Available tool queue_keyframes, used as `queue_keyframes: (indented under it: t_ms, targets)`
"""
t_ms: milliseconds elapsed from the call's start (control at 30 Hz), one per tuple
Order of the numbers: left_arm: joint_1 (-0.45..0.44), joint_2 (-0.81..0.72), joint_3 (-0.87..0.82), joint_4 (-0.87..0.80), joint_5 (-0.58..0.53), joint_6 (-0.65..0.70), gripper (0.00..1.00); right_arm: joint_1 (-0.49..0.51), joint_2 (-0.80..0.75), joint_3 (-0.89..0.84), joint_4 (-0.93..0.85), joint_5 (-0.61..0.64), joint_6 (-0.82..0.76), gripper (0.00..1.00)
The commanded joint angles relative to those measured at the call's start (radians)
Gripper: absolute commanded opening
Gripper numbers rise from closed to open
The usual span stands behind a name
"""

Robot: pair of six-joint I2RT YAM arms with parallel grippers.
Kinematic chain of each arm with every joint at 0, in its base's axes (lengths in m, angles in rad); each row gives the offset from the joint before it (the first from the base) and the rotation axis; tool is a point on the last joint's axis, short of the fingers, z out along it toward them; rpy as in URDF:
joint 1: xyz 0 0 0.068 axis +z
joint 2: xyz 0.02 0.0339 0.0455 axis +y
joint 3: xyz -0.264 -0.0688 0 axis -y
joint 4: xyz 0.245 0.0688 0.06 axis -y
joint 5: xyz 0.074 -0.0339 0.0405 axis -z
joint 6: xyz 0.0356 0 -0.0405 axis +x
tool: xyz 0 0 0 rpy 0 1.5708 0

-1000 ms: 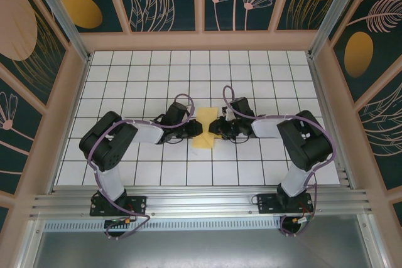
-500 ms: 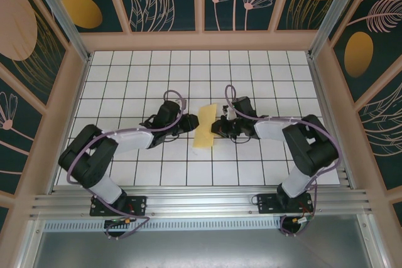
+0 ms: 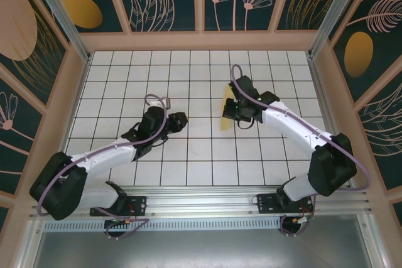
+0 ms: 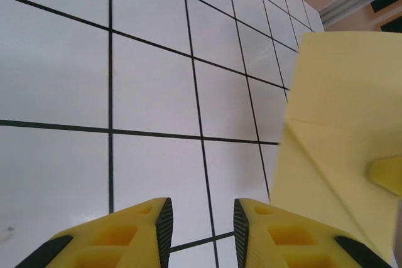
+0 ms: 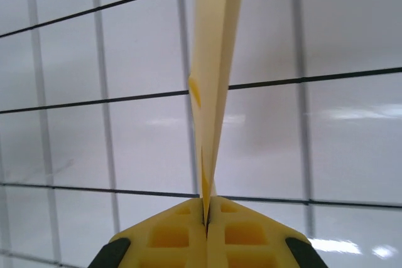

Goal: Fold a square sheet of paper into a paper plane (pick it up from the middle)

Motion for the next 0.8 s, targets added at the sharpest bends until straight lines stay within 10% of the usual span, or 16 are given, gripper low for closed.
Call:
queue_keyframes:
  t_ms: [0,367,767]
  targets:
    - [0.003,-0.052,-0.026,-0.044,-0.078,-0.003,0.37,0.093,0.077,0.137,-0.407,0.4,0.065,0.04]
    - [0.082,-0.221,-0.117,-0.177,-0.208,-0.071,0.41,0.327,0.587,0.448,-0.655,0.498,0.222,0.06]
    - [0.092,-0.306,-0.17,-0.174,-0.167,-0.078,0.46,0.328,0.59,0.456,-0.201,0.026,0.109,0.27]
